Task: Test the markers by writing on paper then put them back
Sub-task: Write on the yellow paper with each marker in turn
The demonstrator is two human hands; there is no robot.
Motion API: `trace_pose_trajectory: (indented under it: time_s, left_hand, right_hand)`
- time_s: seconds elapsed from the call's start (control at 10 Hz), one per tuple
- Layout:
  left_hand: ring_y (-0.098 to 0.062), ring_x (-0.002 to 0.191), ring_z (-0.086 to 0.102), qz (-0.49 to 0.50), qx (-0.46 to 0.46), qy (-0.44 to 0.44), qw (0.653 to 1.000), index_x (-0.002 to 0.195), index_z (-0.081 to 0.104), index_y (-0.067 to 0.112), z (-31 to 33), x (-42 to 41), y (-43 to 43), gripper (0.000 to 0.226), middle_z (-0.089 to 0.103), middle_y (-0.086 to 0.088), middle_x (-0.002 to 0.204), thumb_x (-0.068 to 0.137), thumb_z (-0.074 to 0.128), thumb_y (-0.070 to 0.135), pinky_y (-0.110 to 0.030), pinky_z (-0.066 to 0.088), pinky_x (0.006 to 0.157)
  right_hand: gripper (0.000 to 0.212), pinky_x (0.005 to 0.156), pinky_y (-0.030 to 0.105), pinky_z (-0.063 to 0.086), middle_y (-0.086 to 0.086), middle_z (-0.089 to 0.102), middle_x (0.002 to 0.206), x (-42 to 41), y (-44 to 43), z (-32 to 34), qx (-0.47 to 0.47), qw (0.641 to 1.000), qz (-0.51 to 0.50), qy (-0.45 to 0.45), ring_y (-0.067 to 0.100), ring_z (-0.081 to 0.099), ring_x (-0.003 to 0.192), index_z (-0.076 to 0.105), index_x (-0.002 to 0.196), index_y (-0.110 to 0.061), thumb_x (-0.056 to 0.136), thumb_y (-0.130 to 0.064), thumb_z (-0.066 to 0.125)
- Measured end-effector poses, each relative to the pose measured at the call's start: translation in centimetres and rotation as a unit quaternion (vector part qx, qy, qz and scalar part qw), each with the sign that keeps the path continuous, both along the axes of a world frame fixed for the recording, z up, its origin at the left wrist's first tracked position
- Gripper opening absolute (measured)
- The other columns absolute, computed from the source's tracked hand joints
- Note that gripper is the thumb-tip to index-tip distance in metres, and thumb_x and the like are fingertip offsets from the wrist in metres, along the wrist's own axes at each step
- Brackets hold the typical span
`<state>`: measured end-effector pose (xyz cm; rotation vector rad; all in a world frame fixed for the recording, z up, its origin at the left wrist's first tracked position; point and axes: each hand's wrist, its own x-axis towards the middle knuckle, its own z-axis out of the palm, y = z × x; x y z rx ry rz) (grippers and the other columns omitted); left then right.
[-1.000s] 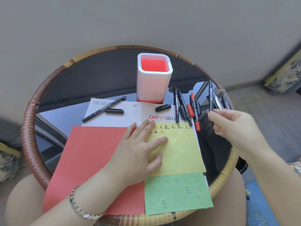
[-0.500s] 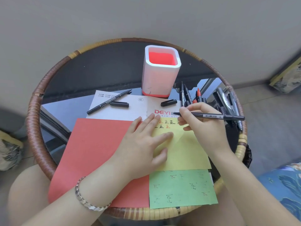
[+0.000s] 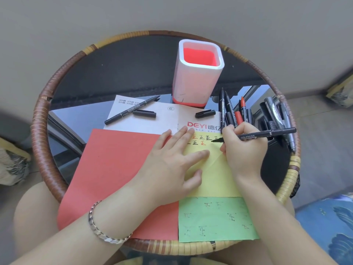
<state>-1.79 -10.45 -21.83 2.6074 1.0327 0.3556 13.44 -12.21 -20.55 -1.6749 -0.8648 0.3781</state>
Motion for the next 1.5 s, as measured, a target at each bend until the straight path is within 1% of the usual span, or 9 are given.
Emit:
trace_pose_trajectory:
  time_s: [0.2,0.4,0.7,0.8,1.0,1.1,1.2,1.4,1.5]
  left_hand:
    - [-0.029,0.131,0.040,0.001,-0.002,-0.001,1.000,0.113,0.063,0.031,0.07,0.01,-0.05,0.044,0.047,-0.019,0.137,0.077,0.041,0.041,-0.044,0.018,0.104]
    - [-0.029,0.130,0.040,0.003,-0.003,-0.004,1.000,0.112,0.064,0.031,0.14,0.04,-0.09,0.044,0.047,-0.019,0.136,0.076,0.041,0.041,-0.043,0.019,0.105]
    - [-0.029,0.130,0.040,0.003,-0.005,-0.003,1.000,0.113,0.063,0.032,0.22,0.03,-0.12,0.044,0.047,-0.019,0.136,0.076,0.041,0.041,-0.043,0.019,0.105]
    - [-0.029,0.130,0.040,0.004,-0.007,-0.003,1.000,0.113,0.063,0.032,0.24,0.00,-0.15,0.044,0.047,-0.019,0.137,0.076,0.041,0.041,-0.042,0.018,0.105]
    - [-0.029,0.130,0.040,0.004,-0.010,-0.001,1.000,0.113,0.063,0.032,0.31,0.05,-0.13,0.044,0.047,-0.019,0.137,0.076,0.040,0.041,-0.042,0.018,0.105]
    - [-0.029,0.131,0.039,0.004,-0.011,0.002,1.000,0.114,0.063,0.033,0.31,0.03,-0.14,0.045,0.046,-0.019,0.138,0.076,0.040,0.042,-0.043,0.018,0.105]
    - [-0.028,0.131,0.039,0.004,-0.012,0.002,1.000,0.114,0.063,0.033,0.32,0.01,-0.16,0.045,0.046,-0.019,0.138,0.076,0.040,0.042,-0.042,0.017,0.105]
    - [-0.028,0.131,0.039,0.004,-0.010,0.002,1.000,0.114,0.062,0.032,0.28,0.03,-0.10,0.045,0.046,-0.019,0.138,0.077,0.040,0.042,-0.042,0.017,0.106]
    - [-0.029,0.131,0.039,0.004,-0.010,0.003,1.000,0.114,0.062,0.032,0.28,0.03,-0.10,0.045,0.045,-0.019,0.138,0.076,0.041,0.042,-0.042,0.017,0.106]
  right_hand:
    - [0.033,0.047,0.016,0.039,0.025,0.052,0.048,-0.14,0.04,0.05,-0.002,1.000,0.013,-0.021,0.003,0.046,0.030,0.039,0.051,0.000,0.080,-0.004,0.055]
    - [0.031,0.048,0.018,0.041,0.024,0.055,0.048,-0.23,0.04,0.10,-0.018,0.999,0.019,-0.033,0.002,0.048,0.032,0.043,0.053,0.002,0.080,-0.007,0.056]
    - [0.034,0.049,0.020,0.040,0.012,0.053,0.042,-0.17,0.15,-0.10,-0.019,0.999,0.010,-0.030,0.003,0.047,0.032,0.042,0.049,-0.008,0.079,-0.008,0.057]
    - [0.031,0.050,0.021,0.042,0.020,0.054,0.045,-0.09,0.13,-0.10,-0.022,0.999,-0.005,-0.037,0.002,0.047,0.032,0.041,0.053,0.002,0.079,-0.006,0.056]
    - [0.032,0.066,0.028,0.045,0.021,0.052,0.044,-0.05,0.05,0.09,-0.014,1.000,0.004,-0.006,0.005,0.044,0.031,0.039,0.052,0.001,0.078,-0.005,0.055]
    - [0.031,0.048,0.020,0.040,0.028,0.054,0.050,-0.18,0.04,0.24,-0.020,1.000,0.006,-0.018,0.003,0.046,0.030,0.040,0.052,0.002,0.078,-0.005,0.056]
    - [0.030,0.051,0.022,0.040,0.021,0.051,0.044,-0.12,0.03,0.15,-0.026,0.999,0.009,-0.021,0.004,0.044,0.030,0.039,0.050,0.001,0.075,-0.003,0.056]
    - [0.028,0.046,0.018,0.040,0.022,0.052,0.046,-0.13,-0.01,0.23,-0.028,0.999,0.009,-0.020,0.002,0.044,0.030,0.041,0.051,0.003,0.075,-0.002,0.055]
    - [0.029,0.046,0.021,0.039,0.027,0.052,0.048,-0.17,-0.01,0.21,-0.029,0.999,0.004,-0.025,0.003,0.044,0.030,0.040,0.051,0.003,0.075,-0.002,0.055]
